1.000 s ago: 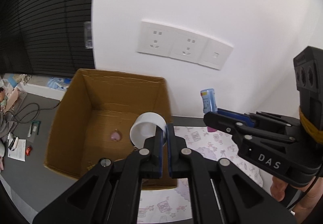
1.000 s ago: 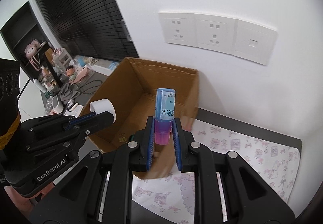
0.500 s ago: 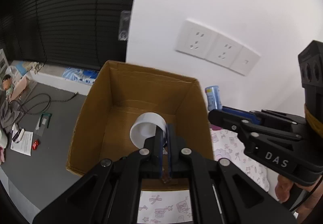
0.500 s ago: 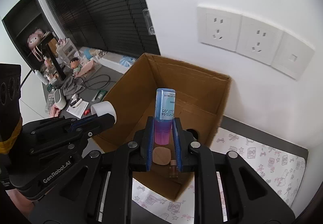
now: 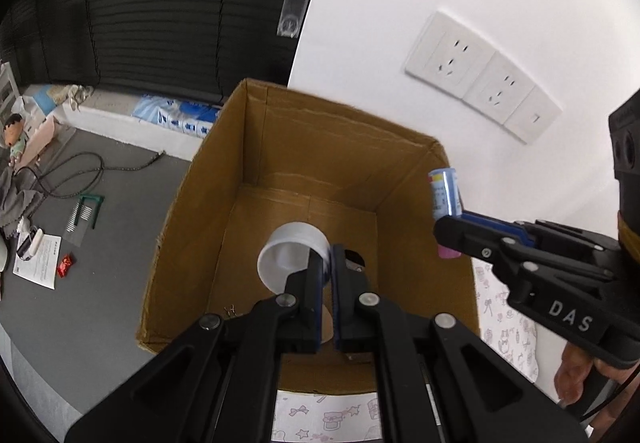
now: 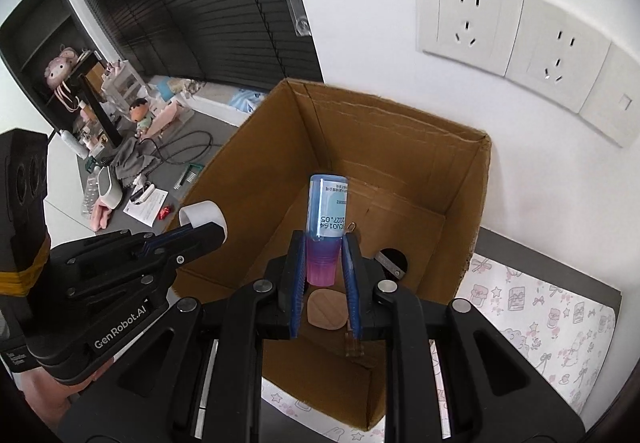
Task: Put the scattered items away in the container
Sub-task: 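Carry the white cylinder and blue-pink tube over the box, then open the left then right gripper to drop both items into the box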
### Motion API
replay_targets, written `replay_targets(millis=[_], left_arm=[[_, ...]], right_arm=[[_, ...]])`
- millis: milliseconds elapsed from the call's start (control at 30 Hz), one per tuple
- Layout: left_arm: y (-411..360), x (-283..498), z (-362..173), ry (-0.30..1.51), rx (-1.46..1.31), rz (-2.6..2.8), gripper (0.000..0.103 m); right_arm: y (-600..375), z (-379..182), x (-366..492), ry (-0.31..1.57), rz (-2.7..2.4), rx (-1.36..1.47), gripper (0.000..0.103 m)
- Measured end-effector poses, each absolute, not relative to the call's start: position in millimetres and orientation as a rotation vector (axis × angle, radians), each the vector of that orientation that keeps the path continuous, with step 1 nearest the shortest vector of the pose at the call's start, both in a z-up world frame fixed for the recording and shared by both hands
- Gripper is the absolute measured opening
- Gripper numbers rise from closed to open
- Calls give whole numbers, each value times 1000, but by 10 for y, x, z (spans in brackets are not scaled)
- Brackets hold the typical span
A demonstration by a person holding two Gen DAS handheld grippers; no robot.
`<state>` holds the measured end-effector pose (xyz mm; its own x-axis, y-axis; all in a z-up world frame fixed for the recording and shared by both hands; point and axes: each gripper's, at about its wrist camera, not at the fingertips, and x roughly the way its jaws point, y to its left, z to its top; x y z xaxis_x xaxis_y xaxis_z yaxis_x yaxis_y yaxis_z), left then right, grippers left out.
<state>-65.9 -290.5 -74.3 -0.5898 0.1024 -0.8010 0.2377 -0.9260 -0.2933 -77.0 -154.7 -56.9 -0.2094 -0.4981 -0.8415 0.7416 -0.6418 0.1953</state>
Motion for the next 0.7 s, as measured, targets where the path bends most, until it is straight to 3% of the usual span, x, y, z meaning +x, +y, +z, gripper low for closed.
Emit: replay_targets(millis=[600,700], left_arm=[[-2609,-763,-1179,665,1572,-2644,4],[-2625,-754,-1163,654,1558,-2640,8]], right_arm=[[-1558,-888,-955,317,-1921,1300,18],[-1558,-888,-951,317,-1920,1298,18]])
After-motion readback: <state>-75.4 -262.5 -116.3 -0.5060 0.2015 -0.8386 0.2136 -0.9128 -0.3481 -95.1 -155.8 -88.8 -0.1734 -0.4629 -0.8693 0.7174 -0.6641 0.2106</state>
